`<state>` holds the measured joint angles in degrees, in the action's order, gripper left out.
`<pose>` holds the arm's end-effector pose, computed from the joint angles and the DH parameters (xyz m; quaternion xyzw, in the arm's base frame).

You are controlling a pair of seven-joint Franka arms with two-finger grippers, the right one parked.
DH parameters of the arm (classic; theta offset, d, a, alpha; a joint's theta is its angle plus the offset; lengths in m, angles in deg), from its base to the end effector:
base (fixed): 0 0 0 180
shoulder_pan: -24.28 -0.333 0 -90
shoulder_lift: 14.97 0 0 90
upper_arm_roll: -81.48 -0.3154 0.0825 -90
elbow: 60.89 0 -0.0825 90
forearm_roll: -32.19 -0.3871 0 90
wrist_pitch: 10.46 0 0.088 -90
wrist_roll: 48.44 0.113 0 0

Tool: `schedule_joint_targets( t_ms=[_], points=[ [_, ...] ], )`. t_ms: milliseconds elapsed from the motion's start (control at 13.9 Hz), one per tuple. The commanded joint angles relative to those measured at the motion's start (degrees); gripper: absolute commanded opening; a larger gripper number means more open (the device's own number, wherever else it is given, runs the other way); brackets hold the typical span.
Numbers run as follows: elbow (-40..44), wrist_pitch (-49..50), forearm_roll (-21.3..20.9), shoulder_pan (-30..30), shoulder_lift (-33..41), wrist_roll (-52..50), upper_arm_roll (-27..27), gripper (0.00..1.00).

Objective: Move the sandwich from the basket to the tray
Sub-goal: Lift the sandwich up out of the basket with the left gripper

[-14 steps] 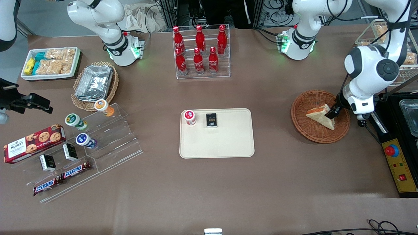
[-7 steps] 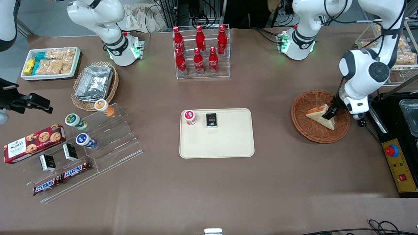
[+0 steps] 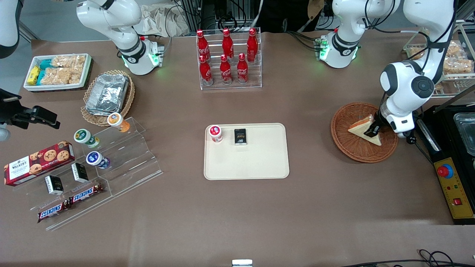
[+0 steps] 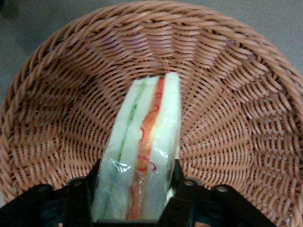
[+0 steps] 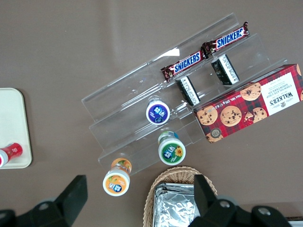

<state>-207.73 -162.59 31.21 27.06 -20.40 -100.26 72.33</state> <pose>0.4501 0.0512 0.2223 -0.8776 -0.4793 -0.0038 0.0109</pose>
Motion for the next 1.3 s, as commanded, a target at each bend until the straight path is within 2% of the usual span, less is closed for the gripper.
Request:
schedule_joint_targets(
  t_ms=[0, 361, 577, 722, 938, 1227],
  points=[
    [-0.30, -3.18, -2.00, 1.08, 0.94, -4.62, 0.36, 0.00],
    [6.89, 14.02, -2.09, 1.08, 6.30, 8.73, 0.53, 0.00],
    [16.63, 28.16, -2.09, 1.08, 6.66, 14.01, 3.51, 0.00],
    [24.72, 39.05, -2.18, 1.08, 6.23, 14.29, 6.93, 0.00],
    [33.08, 49.36, -3.76, 1.17, 5.87, 14.46, 14.83, 0.00],
    [35.74, 51.77, -1.92, 1.43, 5.26, 21.13, 23.89, 0.00]
  ],
)
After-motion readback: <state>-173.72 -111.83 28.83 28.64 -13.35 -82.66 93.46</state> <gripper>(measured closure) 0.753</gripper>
